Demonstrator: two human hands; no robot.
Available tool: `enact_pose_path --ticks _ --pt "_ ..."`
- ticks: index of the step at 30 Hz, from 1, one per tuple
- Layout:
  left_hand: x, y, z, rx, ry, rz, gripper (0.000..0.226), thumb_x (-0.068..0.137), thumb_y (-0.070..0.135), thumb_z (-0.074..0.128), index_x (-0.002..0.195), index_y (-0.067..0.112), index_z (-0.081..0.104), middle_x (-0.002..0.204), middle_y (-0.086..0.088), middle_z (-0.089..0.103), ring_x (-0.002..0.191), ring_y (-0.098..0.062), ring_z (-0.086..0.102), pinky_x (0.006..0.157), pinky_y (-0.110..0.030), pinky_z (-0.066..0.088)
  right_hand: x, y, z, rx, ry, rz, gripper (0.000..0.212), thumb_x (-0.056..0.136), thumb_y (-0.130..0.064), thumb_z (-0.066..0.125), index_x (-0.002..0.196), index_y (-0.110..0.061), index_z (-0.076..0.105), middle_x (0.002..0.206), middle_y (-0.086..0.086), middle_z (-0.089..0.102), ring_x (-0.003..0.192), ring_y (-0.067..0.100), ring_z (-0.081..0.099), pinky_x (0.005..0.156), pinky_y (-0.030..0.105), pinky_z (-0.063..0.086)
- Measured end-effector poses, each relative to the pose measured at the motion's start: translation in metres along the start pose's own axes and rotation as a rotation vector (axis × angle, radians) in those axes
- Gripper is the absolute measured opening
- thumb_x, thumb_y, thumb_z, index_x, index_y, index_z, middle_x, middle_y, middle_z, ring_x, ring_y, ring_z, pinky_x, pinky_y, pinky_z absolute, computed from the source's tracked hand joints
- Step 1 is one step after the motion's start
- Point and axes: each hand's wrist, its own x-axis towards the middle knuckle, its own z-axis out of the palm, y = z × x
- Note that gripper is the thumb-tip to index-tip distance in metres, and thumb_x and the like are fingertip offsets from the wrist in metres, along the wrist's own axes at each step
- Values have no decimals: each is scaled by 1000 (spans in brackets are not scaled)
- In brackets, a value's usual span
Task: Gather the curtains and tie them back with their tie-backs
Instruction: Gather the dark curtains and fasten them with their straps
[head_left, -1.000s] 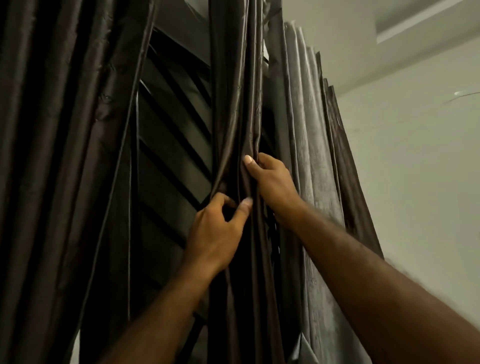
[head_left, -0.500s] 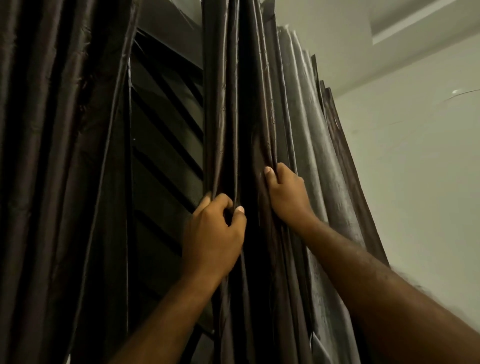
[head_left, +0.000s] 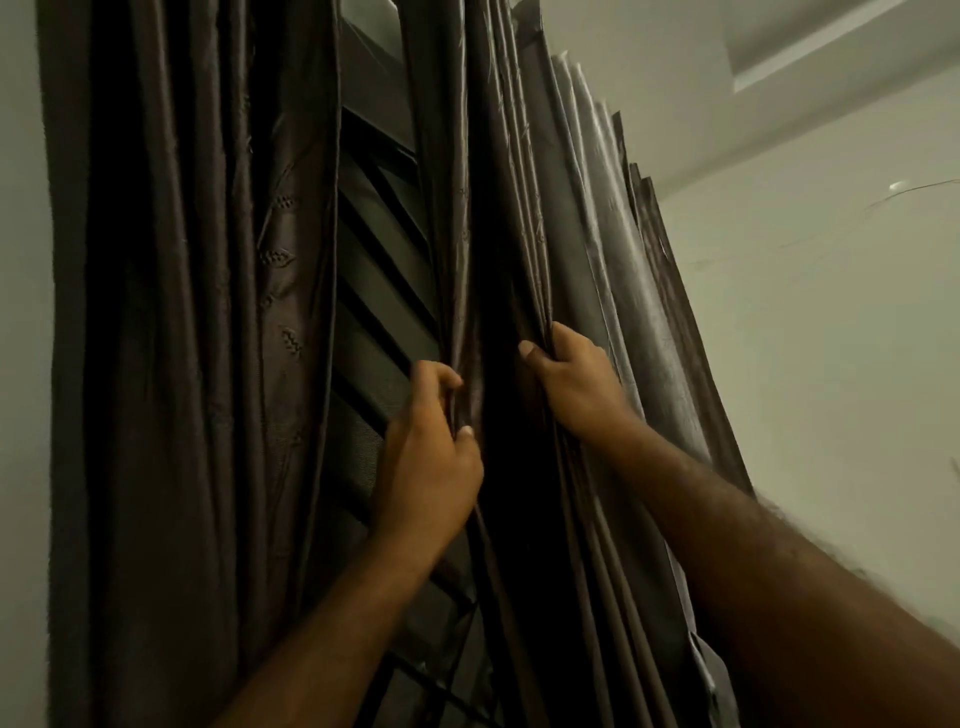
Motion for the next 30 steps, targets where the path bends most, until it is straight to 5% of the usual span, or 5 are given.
enact_pose_path --ticks 8,17,21,24,30 --pt "-10 3 17 -22 -171 27 51 90 19 64 134 35 44 123 11 59 111 -5 60 83 -25 56 -12 -10 27 166 -65 -22 39 98 -47 57 109 -10 64 94 4 72 81 15 71 75 26 60" --pt "1 -50 -25 86 31 -164 83 80 16 78 148 25 32 147 1 26 127 -8 33 98 -24 35 -19 8 -8 319 -106 96 20 100 -10 58 103 -29 62 101 -6 75 87 6 76 78 27 63" --pt "8 -62 -36 -81 -187 -326 33 88 6 66 118 19 60 108 -3 65 109 -22 63 72 -18 49 -23 13 -5 387 -127 76 36 99 -2 57 96 -37 50 95 -19 62 74 -15 68 63 10 54" --pt "10 -63 -37 -91 -244 -307 42 88 16 69 128 22 56 119 3 56 100 -11 59 67 -15 46 -26 11 -1 362 -100 43 41 99 -3 57 129 -30 49 91 -26 51 67 -24 60 59 5 50" --pt "13 -61 -39 -62 -254 -289 39 93 11 61 131 18 56 122 5 61 114 -15 58 88 -31 51 -26 7 -1 306 -93 13 34 99 -3 58 116 -33 57 114 -13 69 104 1 69 100 37 56"
